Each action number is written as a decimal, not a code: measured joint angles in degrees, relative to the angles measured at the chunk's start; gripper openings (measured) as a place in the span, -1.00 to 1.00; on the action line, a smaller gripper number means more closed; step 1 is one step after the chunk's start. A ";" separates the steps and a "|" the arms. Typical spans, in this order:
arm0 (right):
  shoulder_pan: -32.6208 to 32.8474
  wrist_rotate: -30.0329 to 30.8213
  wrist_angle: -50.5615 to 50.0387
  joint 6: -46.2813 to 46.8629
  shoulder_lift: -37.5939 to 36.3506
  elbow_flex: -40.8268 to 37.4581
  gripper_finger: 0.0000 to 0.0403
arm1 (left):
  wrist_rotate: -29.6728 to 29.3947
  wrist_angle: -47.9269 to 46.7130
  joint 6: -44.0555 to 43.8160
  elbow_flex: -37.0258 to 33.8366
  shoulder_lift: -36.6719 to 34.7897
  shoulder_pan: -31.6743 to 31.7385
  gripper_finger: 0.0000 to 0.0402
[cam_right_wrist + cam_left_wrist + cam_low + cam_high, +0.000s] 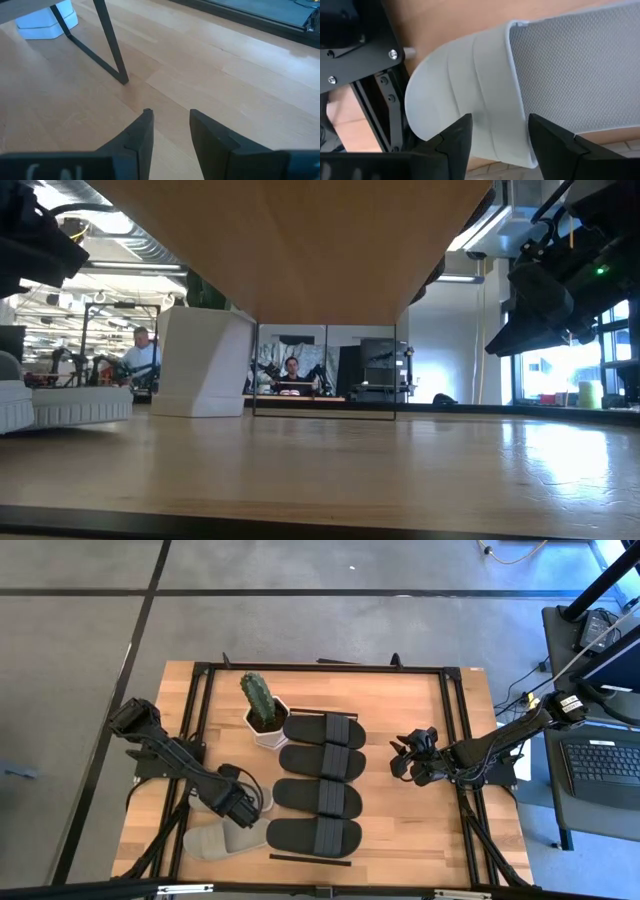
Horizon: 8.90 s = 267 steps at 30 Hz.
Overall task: Pick and place slides into the shelf
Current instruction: Put the gray slide under the shelf
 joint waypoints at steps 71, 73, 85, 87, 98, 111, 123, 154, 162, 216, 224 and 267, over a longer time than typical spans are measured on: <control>0.02 0.02 0.24 0.02 0.00 0.02 -0.36 | 15.22 -19.68 41.55 20.17 -0.70 -0.50 -1.00; 0.02 0.02 0.24 0.27 0.00 0.00 -0.36 | 18.86 -19.70 42.42 20.17 -0.72 -0.60 -1.00; 0.01 -2.60 0.56 1.66 0.00 0.01 -0.36 | 17.45 -19.61 52.08 32.52 -0.78 -2.30 -1.00; 0.00 -2.58 0.57 1.88 0.00 0.02 -0.36 | 14.58 -19.55 54.20 35.45 -0.81 -3.57 -1.00; 0.02 -2.58 2.04 4.91 0.00 0.02 -0.36 | 4.61 -11.78 68.65 44.59 -0.83 -11.12 -1.00; 0.00 -2.91 6.89 4.56 0.00 0.02 -0.36 | -7.17 -8.03 85.69 49.20 -0.81 -16.68 -1.00; 0.00 -2.99 6.97 4.34 0.00 0.02 -0.36 | -20.70 -6.74 105.39 55.78 -0.83 -20.63 -1.00; 5.60 -26.64 -10.09 -16.32 -3.01 23.78 -0.36 | -9.31 -0.99 150.51 55.87 -0.82 1.76 -1.00; 6.52 -36.98 -3.61 -14.98 2.38 23.54 -0.36 | -6.39 -0.95 152.33 55.87 -0.81 5.34 -1.00; 5.25 -40.28 22.19 -23.43 -0.55 23.43 -0.36 | -4.25 0.04 159.13 55.87 -0.81 5.79 -1.00; 5.25 -40.35 24.26 -25.53 -0.50 23.43 -0.33 | -3.23 0.02 159.12 55.87 -0.81 5.79 -1.00; -6.15 -44.45 19.10 -4.93 16.54 40.24 0.31 | -1.59 6.73 175.26 55.87 -0.74 15.43 -1.00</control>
